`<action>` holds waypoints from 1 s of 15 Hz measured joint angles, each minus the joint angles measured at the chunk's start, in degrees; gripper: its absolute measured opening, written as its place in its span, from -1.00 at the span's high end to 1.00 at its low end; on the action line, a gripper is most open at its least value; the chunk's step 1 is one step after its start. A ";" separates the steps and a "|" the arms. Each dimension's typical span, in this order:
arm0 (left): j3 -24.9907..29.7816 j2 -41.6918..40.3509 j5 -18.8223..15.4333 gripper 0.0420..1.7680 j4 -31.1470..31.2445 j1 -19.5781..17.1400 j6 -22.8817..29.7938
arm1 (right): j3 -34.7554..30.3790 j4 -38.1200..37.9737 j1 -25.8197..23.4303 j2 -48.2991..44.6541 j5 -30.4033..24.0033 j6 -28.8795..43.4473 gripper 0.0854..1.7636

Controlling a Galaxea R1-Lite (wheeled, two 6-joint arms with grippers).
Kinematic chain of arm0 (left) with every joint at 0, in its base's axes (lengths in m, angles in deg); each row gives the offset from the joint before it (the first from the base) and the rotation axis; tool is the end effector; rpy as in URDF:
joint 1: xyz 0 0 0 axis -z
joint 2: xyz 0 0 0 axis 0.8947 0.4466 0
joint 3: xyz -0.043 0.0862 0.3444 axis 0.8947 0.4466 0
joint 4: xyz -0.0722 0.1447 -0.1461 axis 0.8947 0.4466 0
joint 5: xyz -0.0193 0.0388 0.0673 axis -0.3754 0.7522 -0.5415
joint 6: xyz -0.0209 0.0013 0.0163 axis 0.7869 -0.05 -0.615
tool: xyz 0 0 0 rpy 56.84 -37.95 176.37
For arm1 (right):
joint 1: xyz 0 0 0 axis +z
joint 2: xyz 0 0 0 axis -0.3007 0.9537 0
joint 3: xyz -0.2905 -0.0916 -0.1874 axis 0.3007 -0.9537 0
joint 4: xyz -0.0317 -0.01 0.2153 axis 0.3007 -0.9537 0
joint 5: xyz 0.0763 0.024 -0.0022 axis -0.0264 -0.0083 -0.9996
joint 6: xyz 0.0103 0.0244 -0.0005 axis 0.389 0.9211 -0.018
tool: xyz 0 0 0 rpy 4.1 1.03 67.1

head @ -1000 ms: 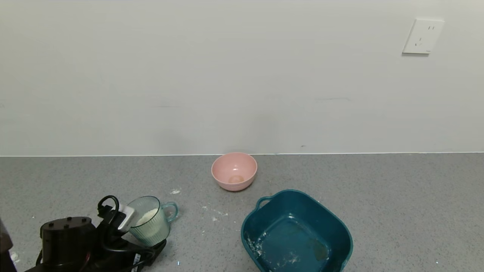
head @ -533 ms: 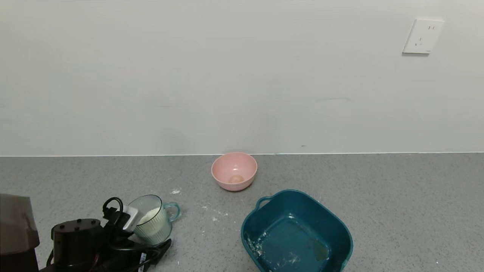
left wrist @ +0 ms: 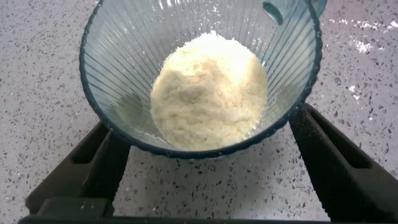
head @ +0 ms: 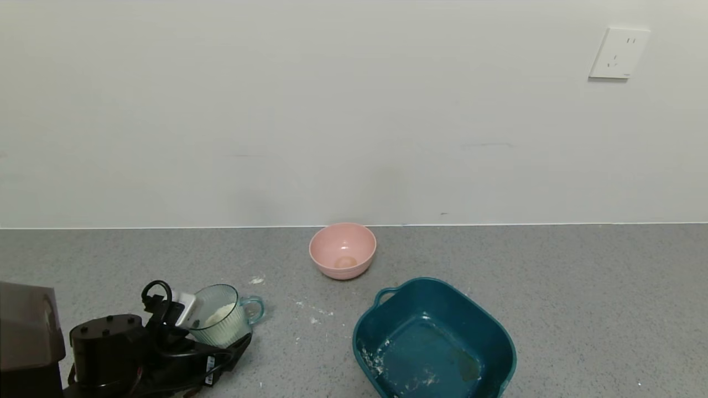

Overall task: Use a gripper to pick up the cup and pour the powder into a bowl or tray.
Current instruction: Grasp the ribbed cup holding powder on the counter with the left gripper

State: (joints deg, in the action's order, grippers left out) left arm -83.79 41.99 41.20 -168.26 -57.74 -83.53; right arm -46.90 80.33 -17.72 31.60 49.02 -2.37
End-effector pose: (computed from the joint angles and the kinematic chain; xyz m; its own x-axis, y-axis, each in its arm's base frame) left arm 0.2292 -0.0238 0.0551 0.8818 -0.1198 -0.4562 0.1817 0.9788 0.0943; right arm -0.0468 0.0004 0.0759 1.0000 0.0061 0.0042 -0.0061 0.9999 0.0091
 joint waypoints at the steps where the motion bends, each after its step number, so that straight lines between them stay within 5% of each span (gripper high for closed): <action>1: 0.00 0.13 0.02 -0.94 -0.16 -0.02 0.15 | 0.00 -0.02 0.00 0.00 -0.02 -0.01 -0.94; 15: -0.41 -0.09 0.90 -0.94 -0.22 -0.37 2.84 | 0.00 0.00 0.01 0.00 0.00 0.00 -0.94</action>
State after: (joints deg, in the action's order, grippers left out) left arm -84.21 41.91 42.11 -168.48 -58.11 -80.69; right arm -46.90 80.33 -17.71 31.60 49.02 -2.37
